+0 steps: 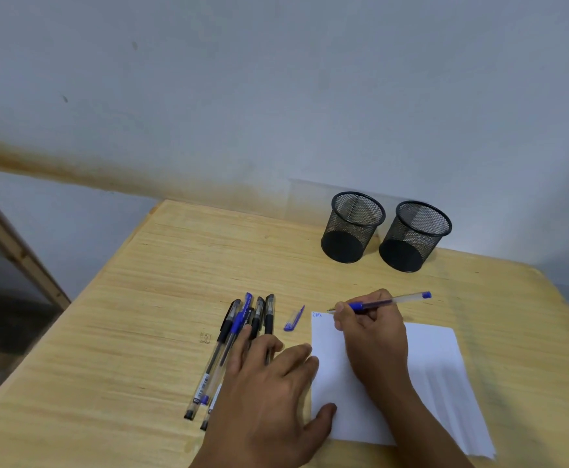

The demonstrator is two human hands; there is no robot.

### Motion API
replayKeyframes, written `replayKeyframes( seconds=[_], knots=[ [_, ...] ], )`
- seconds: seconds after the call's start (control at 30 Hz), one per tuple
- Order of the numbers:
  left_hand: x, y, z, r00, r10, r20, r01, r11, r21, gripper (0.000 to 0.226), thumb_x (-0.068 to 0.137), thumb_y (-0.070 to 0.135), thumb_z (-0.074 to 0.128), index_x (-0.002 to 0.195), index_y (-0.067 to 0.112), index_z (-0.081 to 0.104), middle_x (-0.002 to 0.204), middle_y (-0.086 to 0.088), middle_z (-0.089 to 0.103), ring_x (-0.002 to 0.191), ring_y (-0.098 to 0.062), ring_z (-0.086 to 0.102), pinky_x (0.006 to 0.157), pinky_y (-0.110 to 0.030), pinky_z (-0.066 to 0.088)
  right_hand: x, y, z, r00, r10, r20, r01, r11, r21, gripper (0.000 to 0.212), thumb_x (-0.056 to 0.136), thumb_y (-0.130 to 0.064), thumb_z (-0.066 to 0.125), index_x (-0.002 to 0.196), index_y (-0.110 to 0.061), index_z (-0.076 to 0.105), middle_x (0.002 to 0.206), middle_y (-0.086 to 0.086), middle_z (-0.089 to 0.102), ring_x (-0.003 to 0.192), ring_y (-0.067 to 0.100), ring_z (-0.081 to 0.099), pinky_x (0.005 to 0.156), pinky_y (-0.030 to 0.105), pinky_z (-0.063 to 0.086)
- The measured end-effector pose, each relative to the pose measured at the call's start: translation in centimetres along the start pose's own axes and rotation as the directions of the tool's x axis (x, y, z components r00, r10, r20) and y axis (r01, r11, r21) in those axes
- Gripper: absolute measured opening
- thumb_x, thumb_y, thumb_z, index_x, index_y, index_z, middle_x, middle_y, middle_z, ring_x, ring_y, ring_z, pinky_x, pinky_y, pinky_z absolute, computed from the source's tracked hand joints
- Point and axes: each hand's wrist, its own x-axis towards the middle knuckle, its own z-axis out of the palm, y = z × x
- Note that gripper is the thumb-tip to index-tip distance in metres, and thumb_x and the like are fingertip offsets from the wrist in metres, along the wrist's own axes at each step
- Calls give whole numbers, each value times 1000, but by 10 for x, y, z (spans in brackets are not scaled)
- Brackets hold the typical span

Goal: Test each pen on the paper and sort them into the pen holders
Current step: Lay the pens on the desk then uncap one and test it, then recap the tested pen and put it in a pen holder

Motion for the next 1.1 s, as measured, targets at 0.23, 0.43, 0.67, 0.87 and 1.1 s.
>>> replayKeyframes(
  seconds=[0.23, 0.43, 0.67, 0.87, 1.1],
  knots=[
    [-2, 5, -4, 1000, -21, 1, 21, 998, 59, 50, 64, 71, 58, 97, 35, 72, 110, 24, 67, 103, -15, 58, 108, -56, 24, 6, -6, -15, 984, 162, 80, -179, 926, 333, 11, 89, -9, 69, 94, -2, 63, 79, 12, 74, 77, 23, 72, 79, 32, 59],
    [-4, 10, -9, 997, -69, 45, 66, 995, 72, 46, 66, 70, 58, 96, 36, 68, 112, 27, 65, 109, -16, 55, 105, -55, 25, -1, -13, -33, 983, 146, 111, -177, 911, 371, 6, 89, -8, 69, 94, -8, 65, 84, 12, 74, 83, 26, 72, 86, 40, 59],
    [-5, 16, -17, 992, -119, -41, 121, 992, 47, 35, 78, 64, 53, 99, 39, 65, 105, 29, 61, 108, -11, 47, 102, -43, 21, -23, -3, -58, 986, 112, 124, -149, 925, 351, 10, 87, -10, 71, 95, -7, 66, 80, 11, 75, 84, 28, 73, 90, 46, 58],
    [28, 9, -26, 940, -313, -134, 331, 933, 142, 27, 84, 54, 43, 94, 42, 66, 97, 24, 58, 101, -8, 43, 89, -32, 16, -35, 5, -75, 984, 118, 131, -165, 880, 445, 12, 86, -2, 70, 94, -1, 62, 83, 21, 73, 78, 29, 72, 88, 46, 58],
    [57, -2, -21, 930, -368, 16, 354, 905, 235, 33, 91, 50, 40, 93, 36, 69, 102, 17, 54, 107, -14, 36, 96, -38, 16, -47, 7, -90, 986, 101, 131, -153, 859, 488, 8, 87, 2, 68, 93, 1, 63, 82, 18, 75, 81, 29, 71, 82, 38, 56]
  ],
)
